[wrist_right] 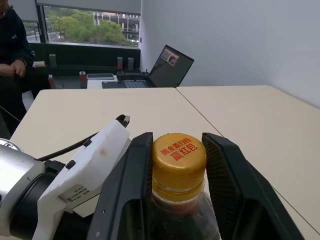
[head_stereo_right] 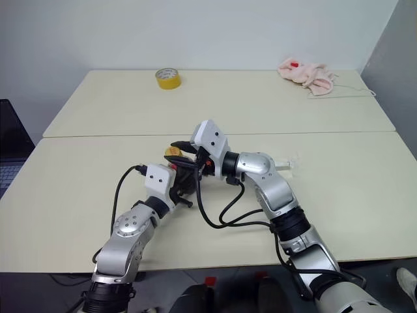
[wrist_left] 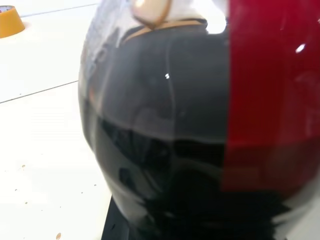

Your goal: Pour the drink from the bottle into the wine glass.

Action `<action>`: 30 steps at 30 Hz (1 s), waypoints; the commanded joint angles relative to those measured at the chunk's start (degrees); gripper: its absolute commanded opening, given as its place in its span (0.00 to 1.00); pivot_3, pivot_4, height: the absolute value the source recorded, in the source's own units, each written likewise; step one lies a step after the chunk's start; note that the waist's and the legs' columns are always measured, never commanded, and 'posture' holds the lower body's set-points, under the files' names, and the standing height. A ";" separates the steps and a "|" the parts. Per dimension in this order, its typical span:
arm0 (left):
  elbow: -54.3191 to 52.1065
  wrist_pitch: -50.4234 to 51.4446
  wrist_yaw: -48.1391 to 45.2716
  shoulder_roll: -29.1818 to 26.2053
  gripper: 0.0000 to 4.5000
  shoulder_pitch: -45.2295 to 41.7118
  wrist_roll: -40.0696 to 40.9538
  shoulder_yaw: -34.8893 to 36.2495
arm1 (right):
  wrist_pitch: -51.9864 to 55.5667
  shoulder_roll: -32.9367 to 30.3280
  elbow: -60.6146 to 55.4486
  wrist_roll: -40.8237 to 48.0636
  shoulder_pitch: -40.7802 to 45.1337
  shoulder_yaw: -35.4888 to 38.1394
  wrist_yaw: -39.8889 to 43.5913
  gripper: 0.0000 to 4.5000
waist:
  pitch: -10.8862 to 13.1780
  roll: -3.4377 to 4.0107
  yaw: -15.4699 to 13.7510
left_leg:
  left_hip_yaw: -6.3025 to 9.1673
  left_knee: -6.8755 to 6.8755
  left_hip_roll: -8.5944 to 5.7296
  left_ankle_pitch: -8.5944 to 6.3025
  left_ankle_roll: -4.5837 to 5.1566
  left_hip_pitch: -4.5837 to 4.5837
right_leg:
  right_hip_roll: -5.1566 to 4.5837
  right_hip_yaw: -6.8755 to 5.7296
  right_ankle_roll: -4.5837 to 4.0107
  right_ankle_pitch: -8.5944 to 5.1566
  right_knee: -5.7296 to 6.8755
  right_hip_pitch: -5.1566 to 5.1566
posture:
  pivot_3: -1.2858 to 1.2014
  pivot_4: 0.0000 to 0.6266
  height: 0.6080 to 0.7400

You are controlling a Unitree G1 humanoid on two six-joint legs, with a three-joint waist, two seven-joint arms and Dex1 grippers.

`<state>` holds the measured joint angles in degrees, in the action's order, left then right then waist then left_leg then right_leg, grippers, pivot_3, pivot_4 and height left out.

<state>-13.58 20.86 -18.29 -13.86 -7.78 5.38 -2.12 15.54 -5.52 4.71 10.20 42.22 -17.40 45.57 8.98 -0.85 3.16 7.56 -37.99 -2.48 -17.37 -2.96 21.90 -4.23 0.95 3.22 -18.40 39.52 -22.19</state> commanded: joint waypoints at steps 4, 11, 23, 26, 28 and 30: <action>-1.77 -0.56 -0.08 -0.27 0.15 -0.17 0.06 -0.01 | 0.38 -0.54 -1.86 -1.17 1.26 -0.39 -0.93 0.78 | 0.00 0.00 0.00 | -0.01 0.00 -0.01 0.00 0.00 0.00 | 0.00 0.01 0.00 0.00 -0.01 0.00 | 0.52 0.24 1.00; -1.92 -0.49 0.05 -0.21 0.15 0.01 0.01 -0.06 | 1.64 0.39 -1.96 -0.30 1.66 0.82 -1.68 0.79 | 0.00 0.00 0.02 | -0.01 0.00 0.00 0.00 0.00 0.00 | 0.00 0.01 0.00 0.00 0.00 0.00 | 0.52 0.24 1.00; -1.72 -0.46 -0.12 -0.26 0.15 -0.13 0.13 -0.06 | 4.40 0.71 -3.29 1.01 1.63 2.05 -3.63 0.79 | 0.00 0.00 0.02 | 0.00 0.00 0.00 0.00 0.00 0.00 | 0.00 0.01 0.00 0.00 0.00 0.00 | 0.52 0.24 1.00; -1.70 -0.46 -0.10 -0.21 0.15 -0.13 0.10 -0.11 | 4.81 0.48 -3.09 0.85 1.63 2.47 -4.44 0.79 | 0.00 0.00 0.02 | -0.01 0.00 0.00 0.00 0.00 0.00 | 0.00 0.01 0.00 0.00 0.00 0.00 | 0.52 0.24 1.00; -1.70 -0.47 -0.07 -0.20 0.15 -0.14 0.09 -0.12 | 4.83 0.32 -3.04 0.80 1.68 2.63 -4.58 0.79 | 0.00 0.00 0.02 | -0.01 0.00 0.00 0.00 0.00 0.00 | 0.00 0.01 0.00 0.00 0.00 0.00 | 0.52 0.24 1.00; -1.74 -0.44 -0.04 -0.17 0.15 -0.10 0.10 -0.11 | 5.10 -0.02 -3.17 1.11 1.62 3.13 -4.61 0.79 | 0.00 0.00 0.02 | -0.01 0.00 0.00 0.00 0.00 0.00 | 0.00 0.01 0.00 0.00 0.00 0.00 | 0.52 0.24 1.00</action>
<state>-13.58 20.89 -18.22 -13.86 -7.78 5.39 -2.11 20.61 -5.51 3.92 10.34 42.43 -16.80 41.96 8.98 -0.85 3.18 7.56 -37.99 -2.48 -17.37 -2.96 21.90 -4.23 0.95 3.22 -18.40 39.52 -22.19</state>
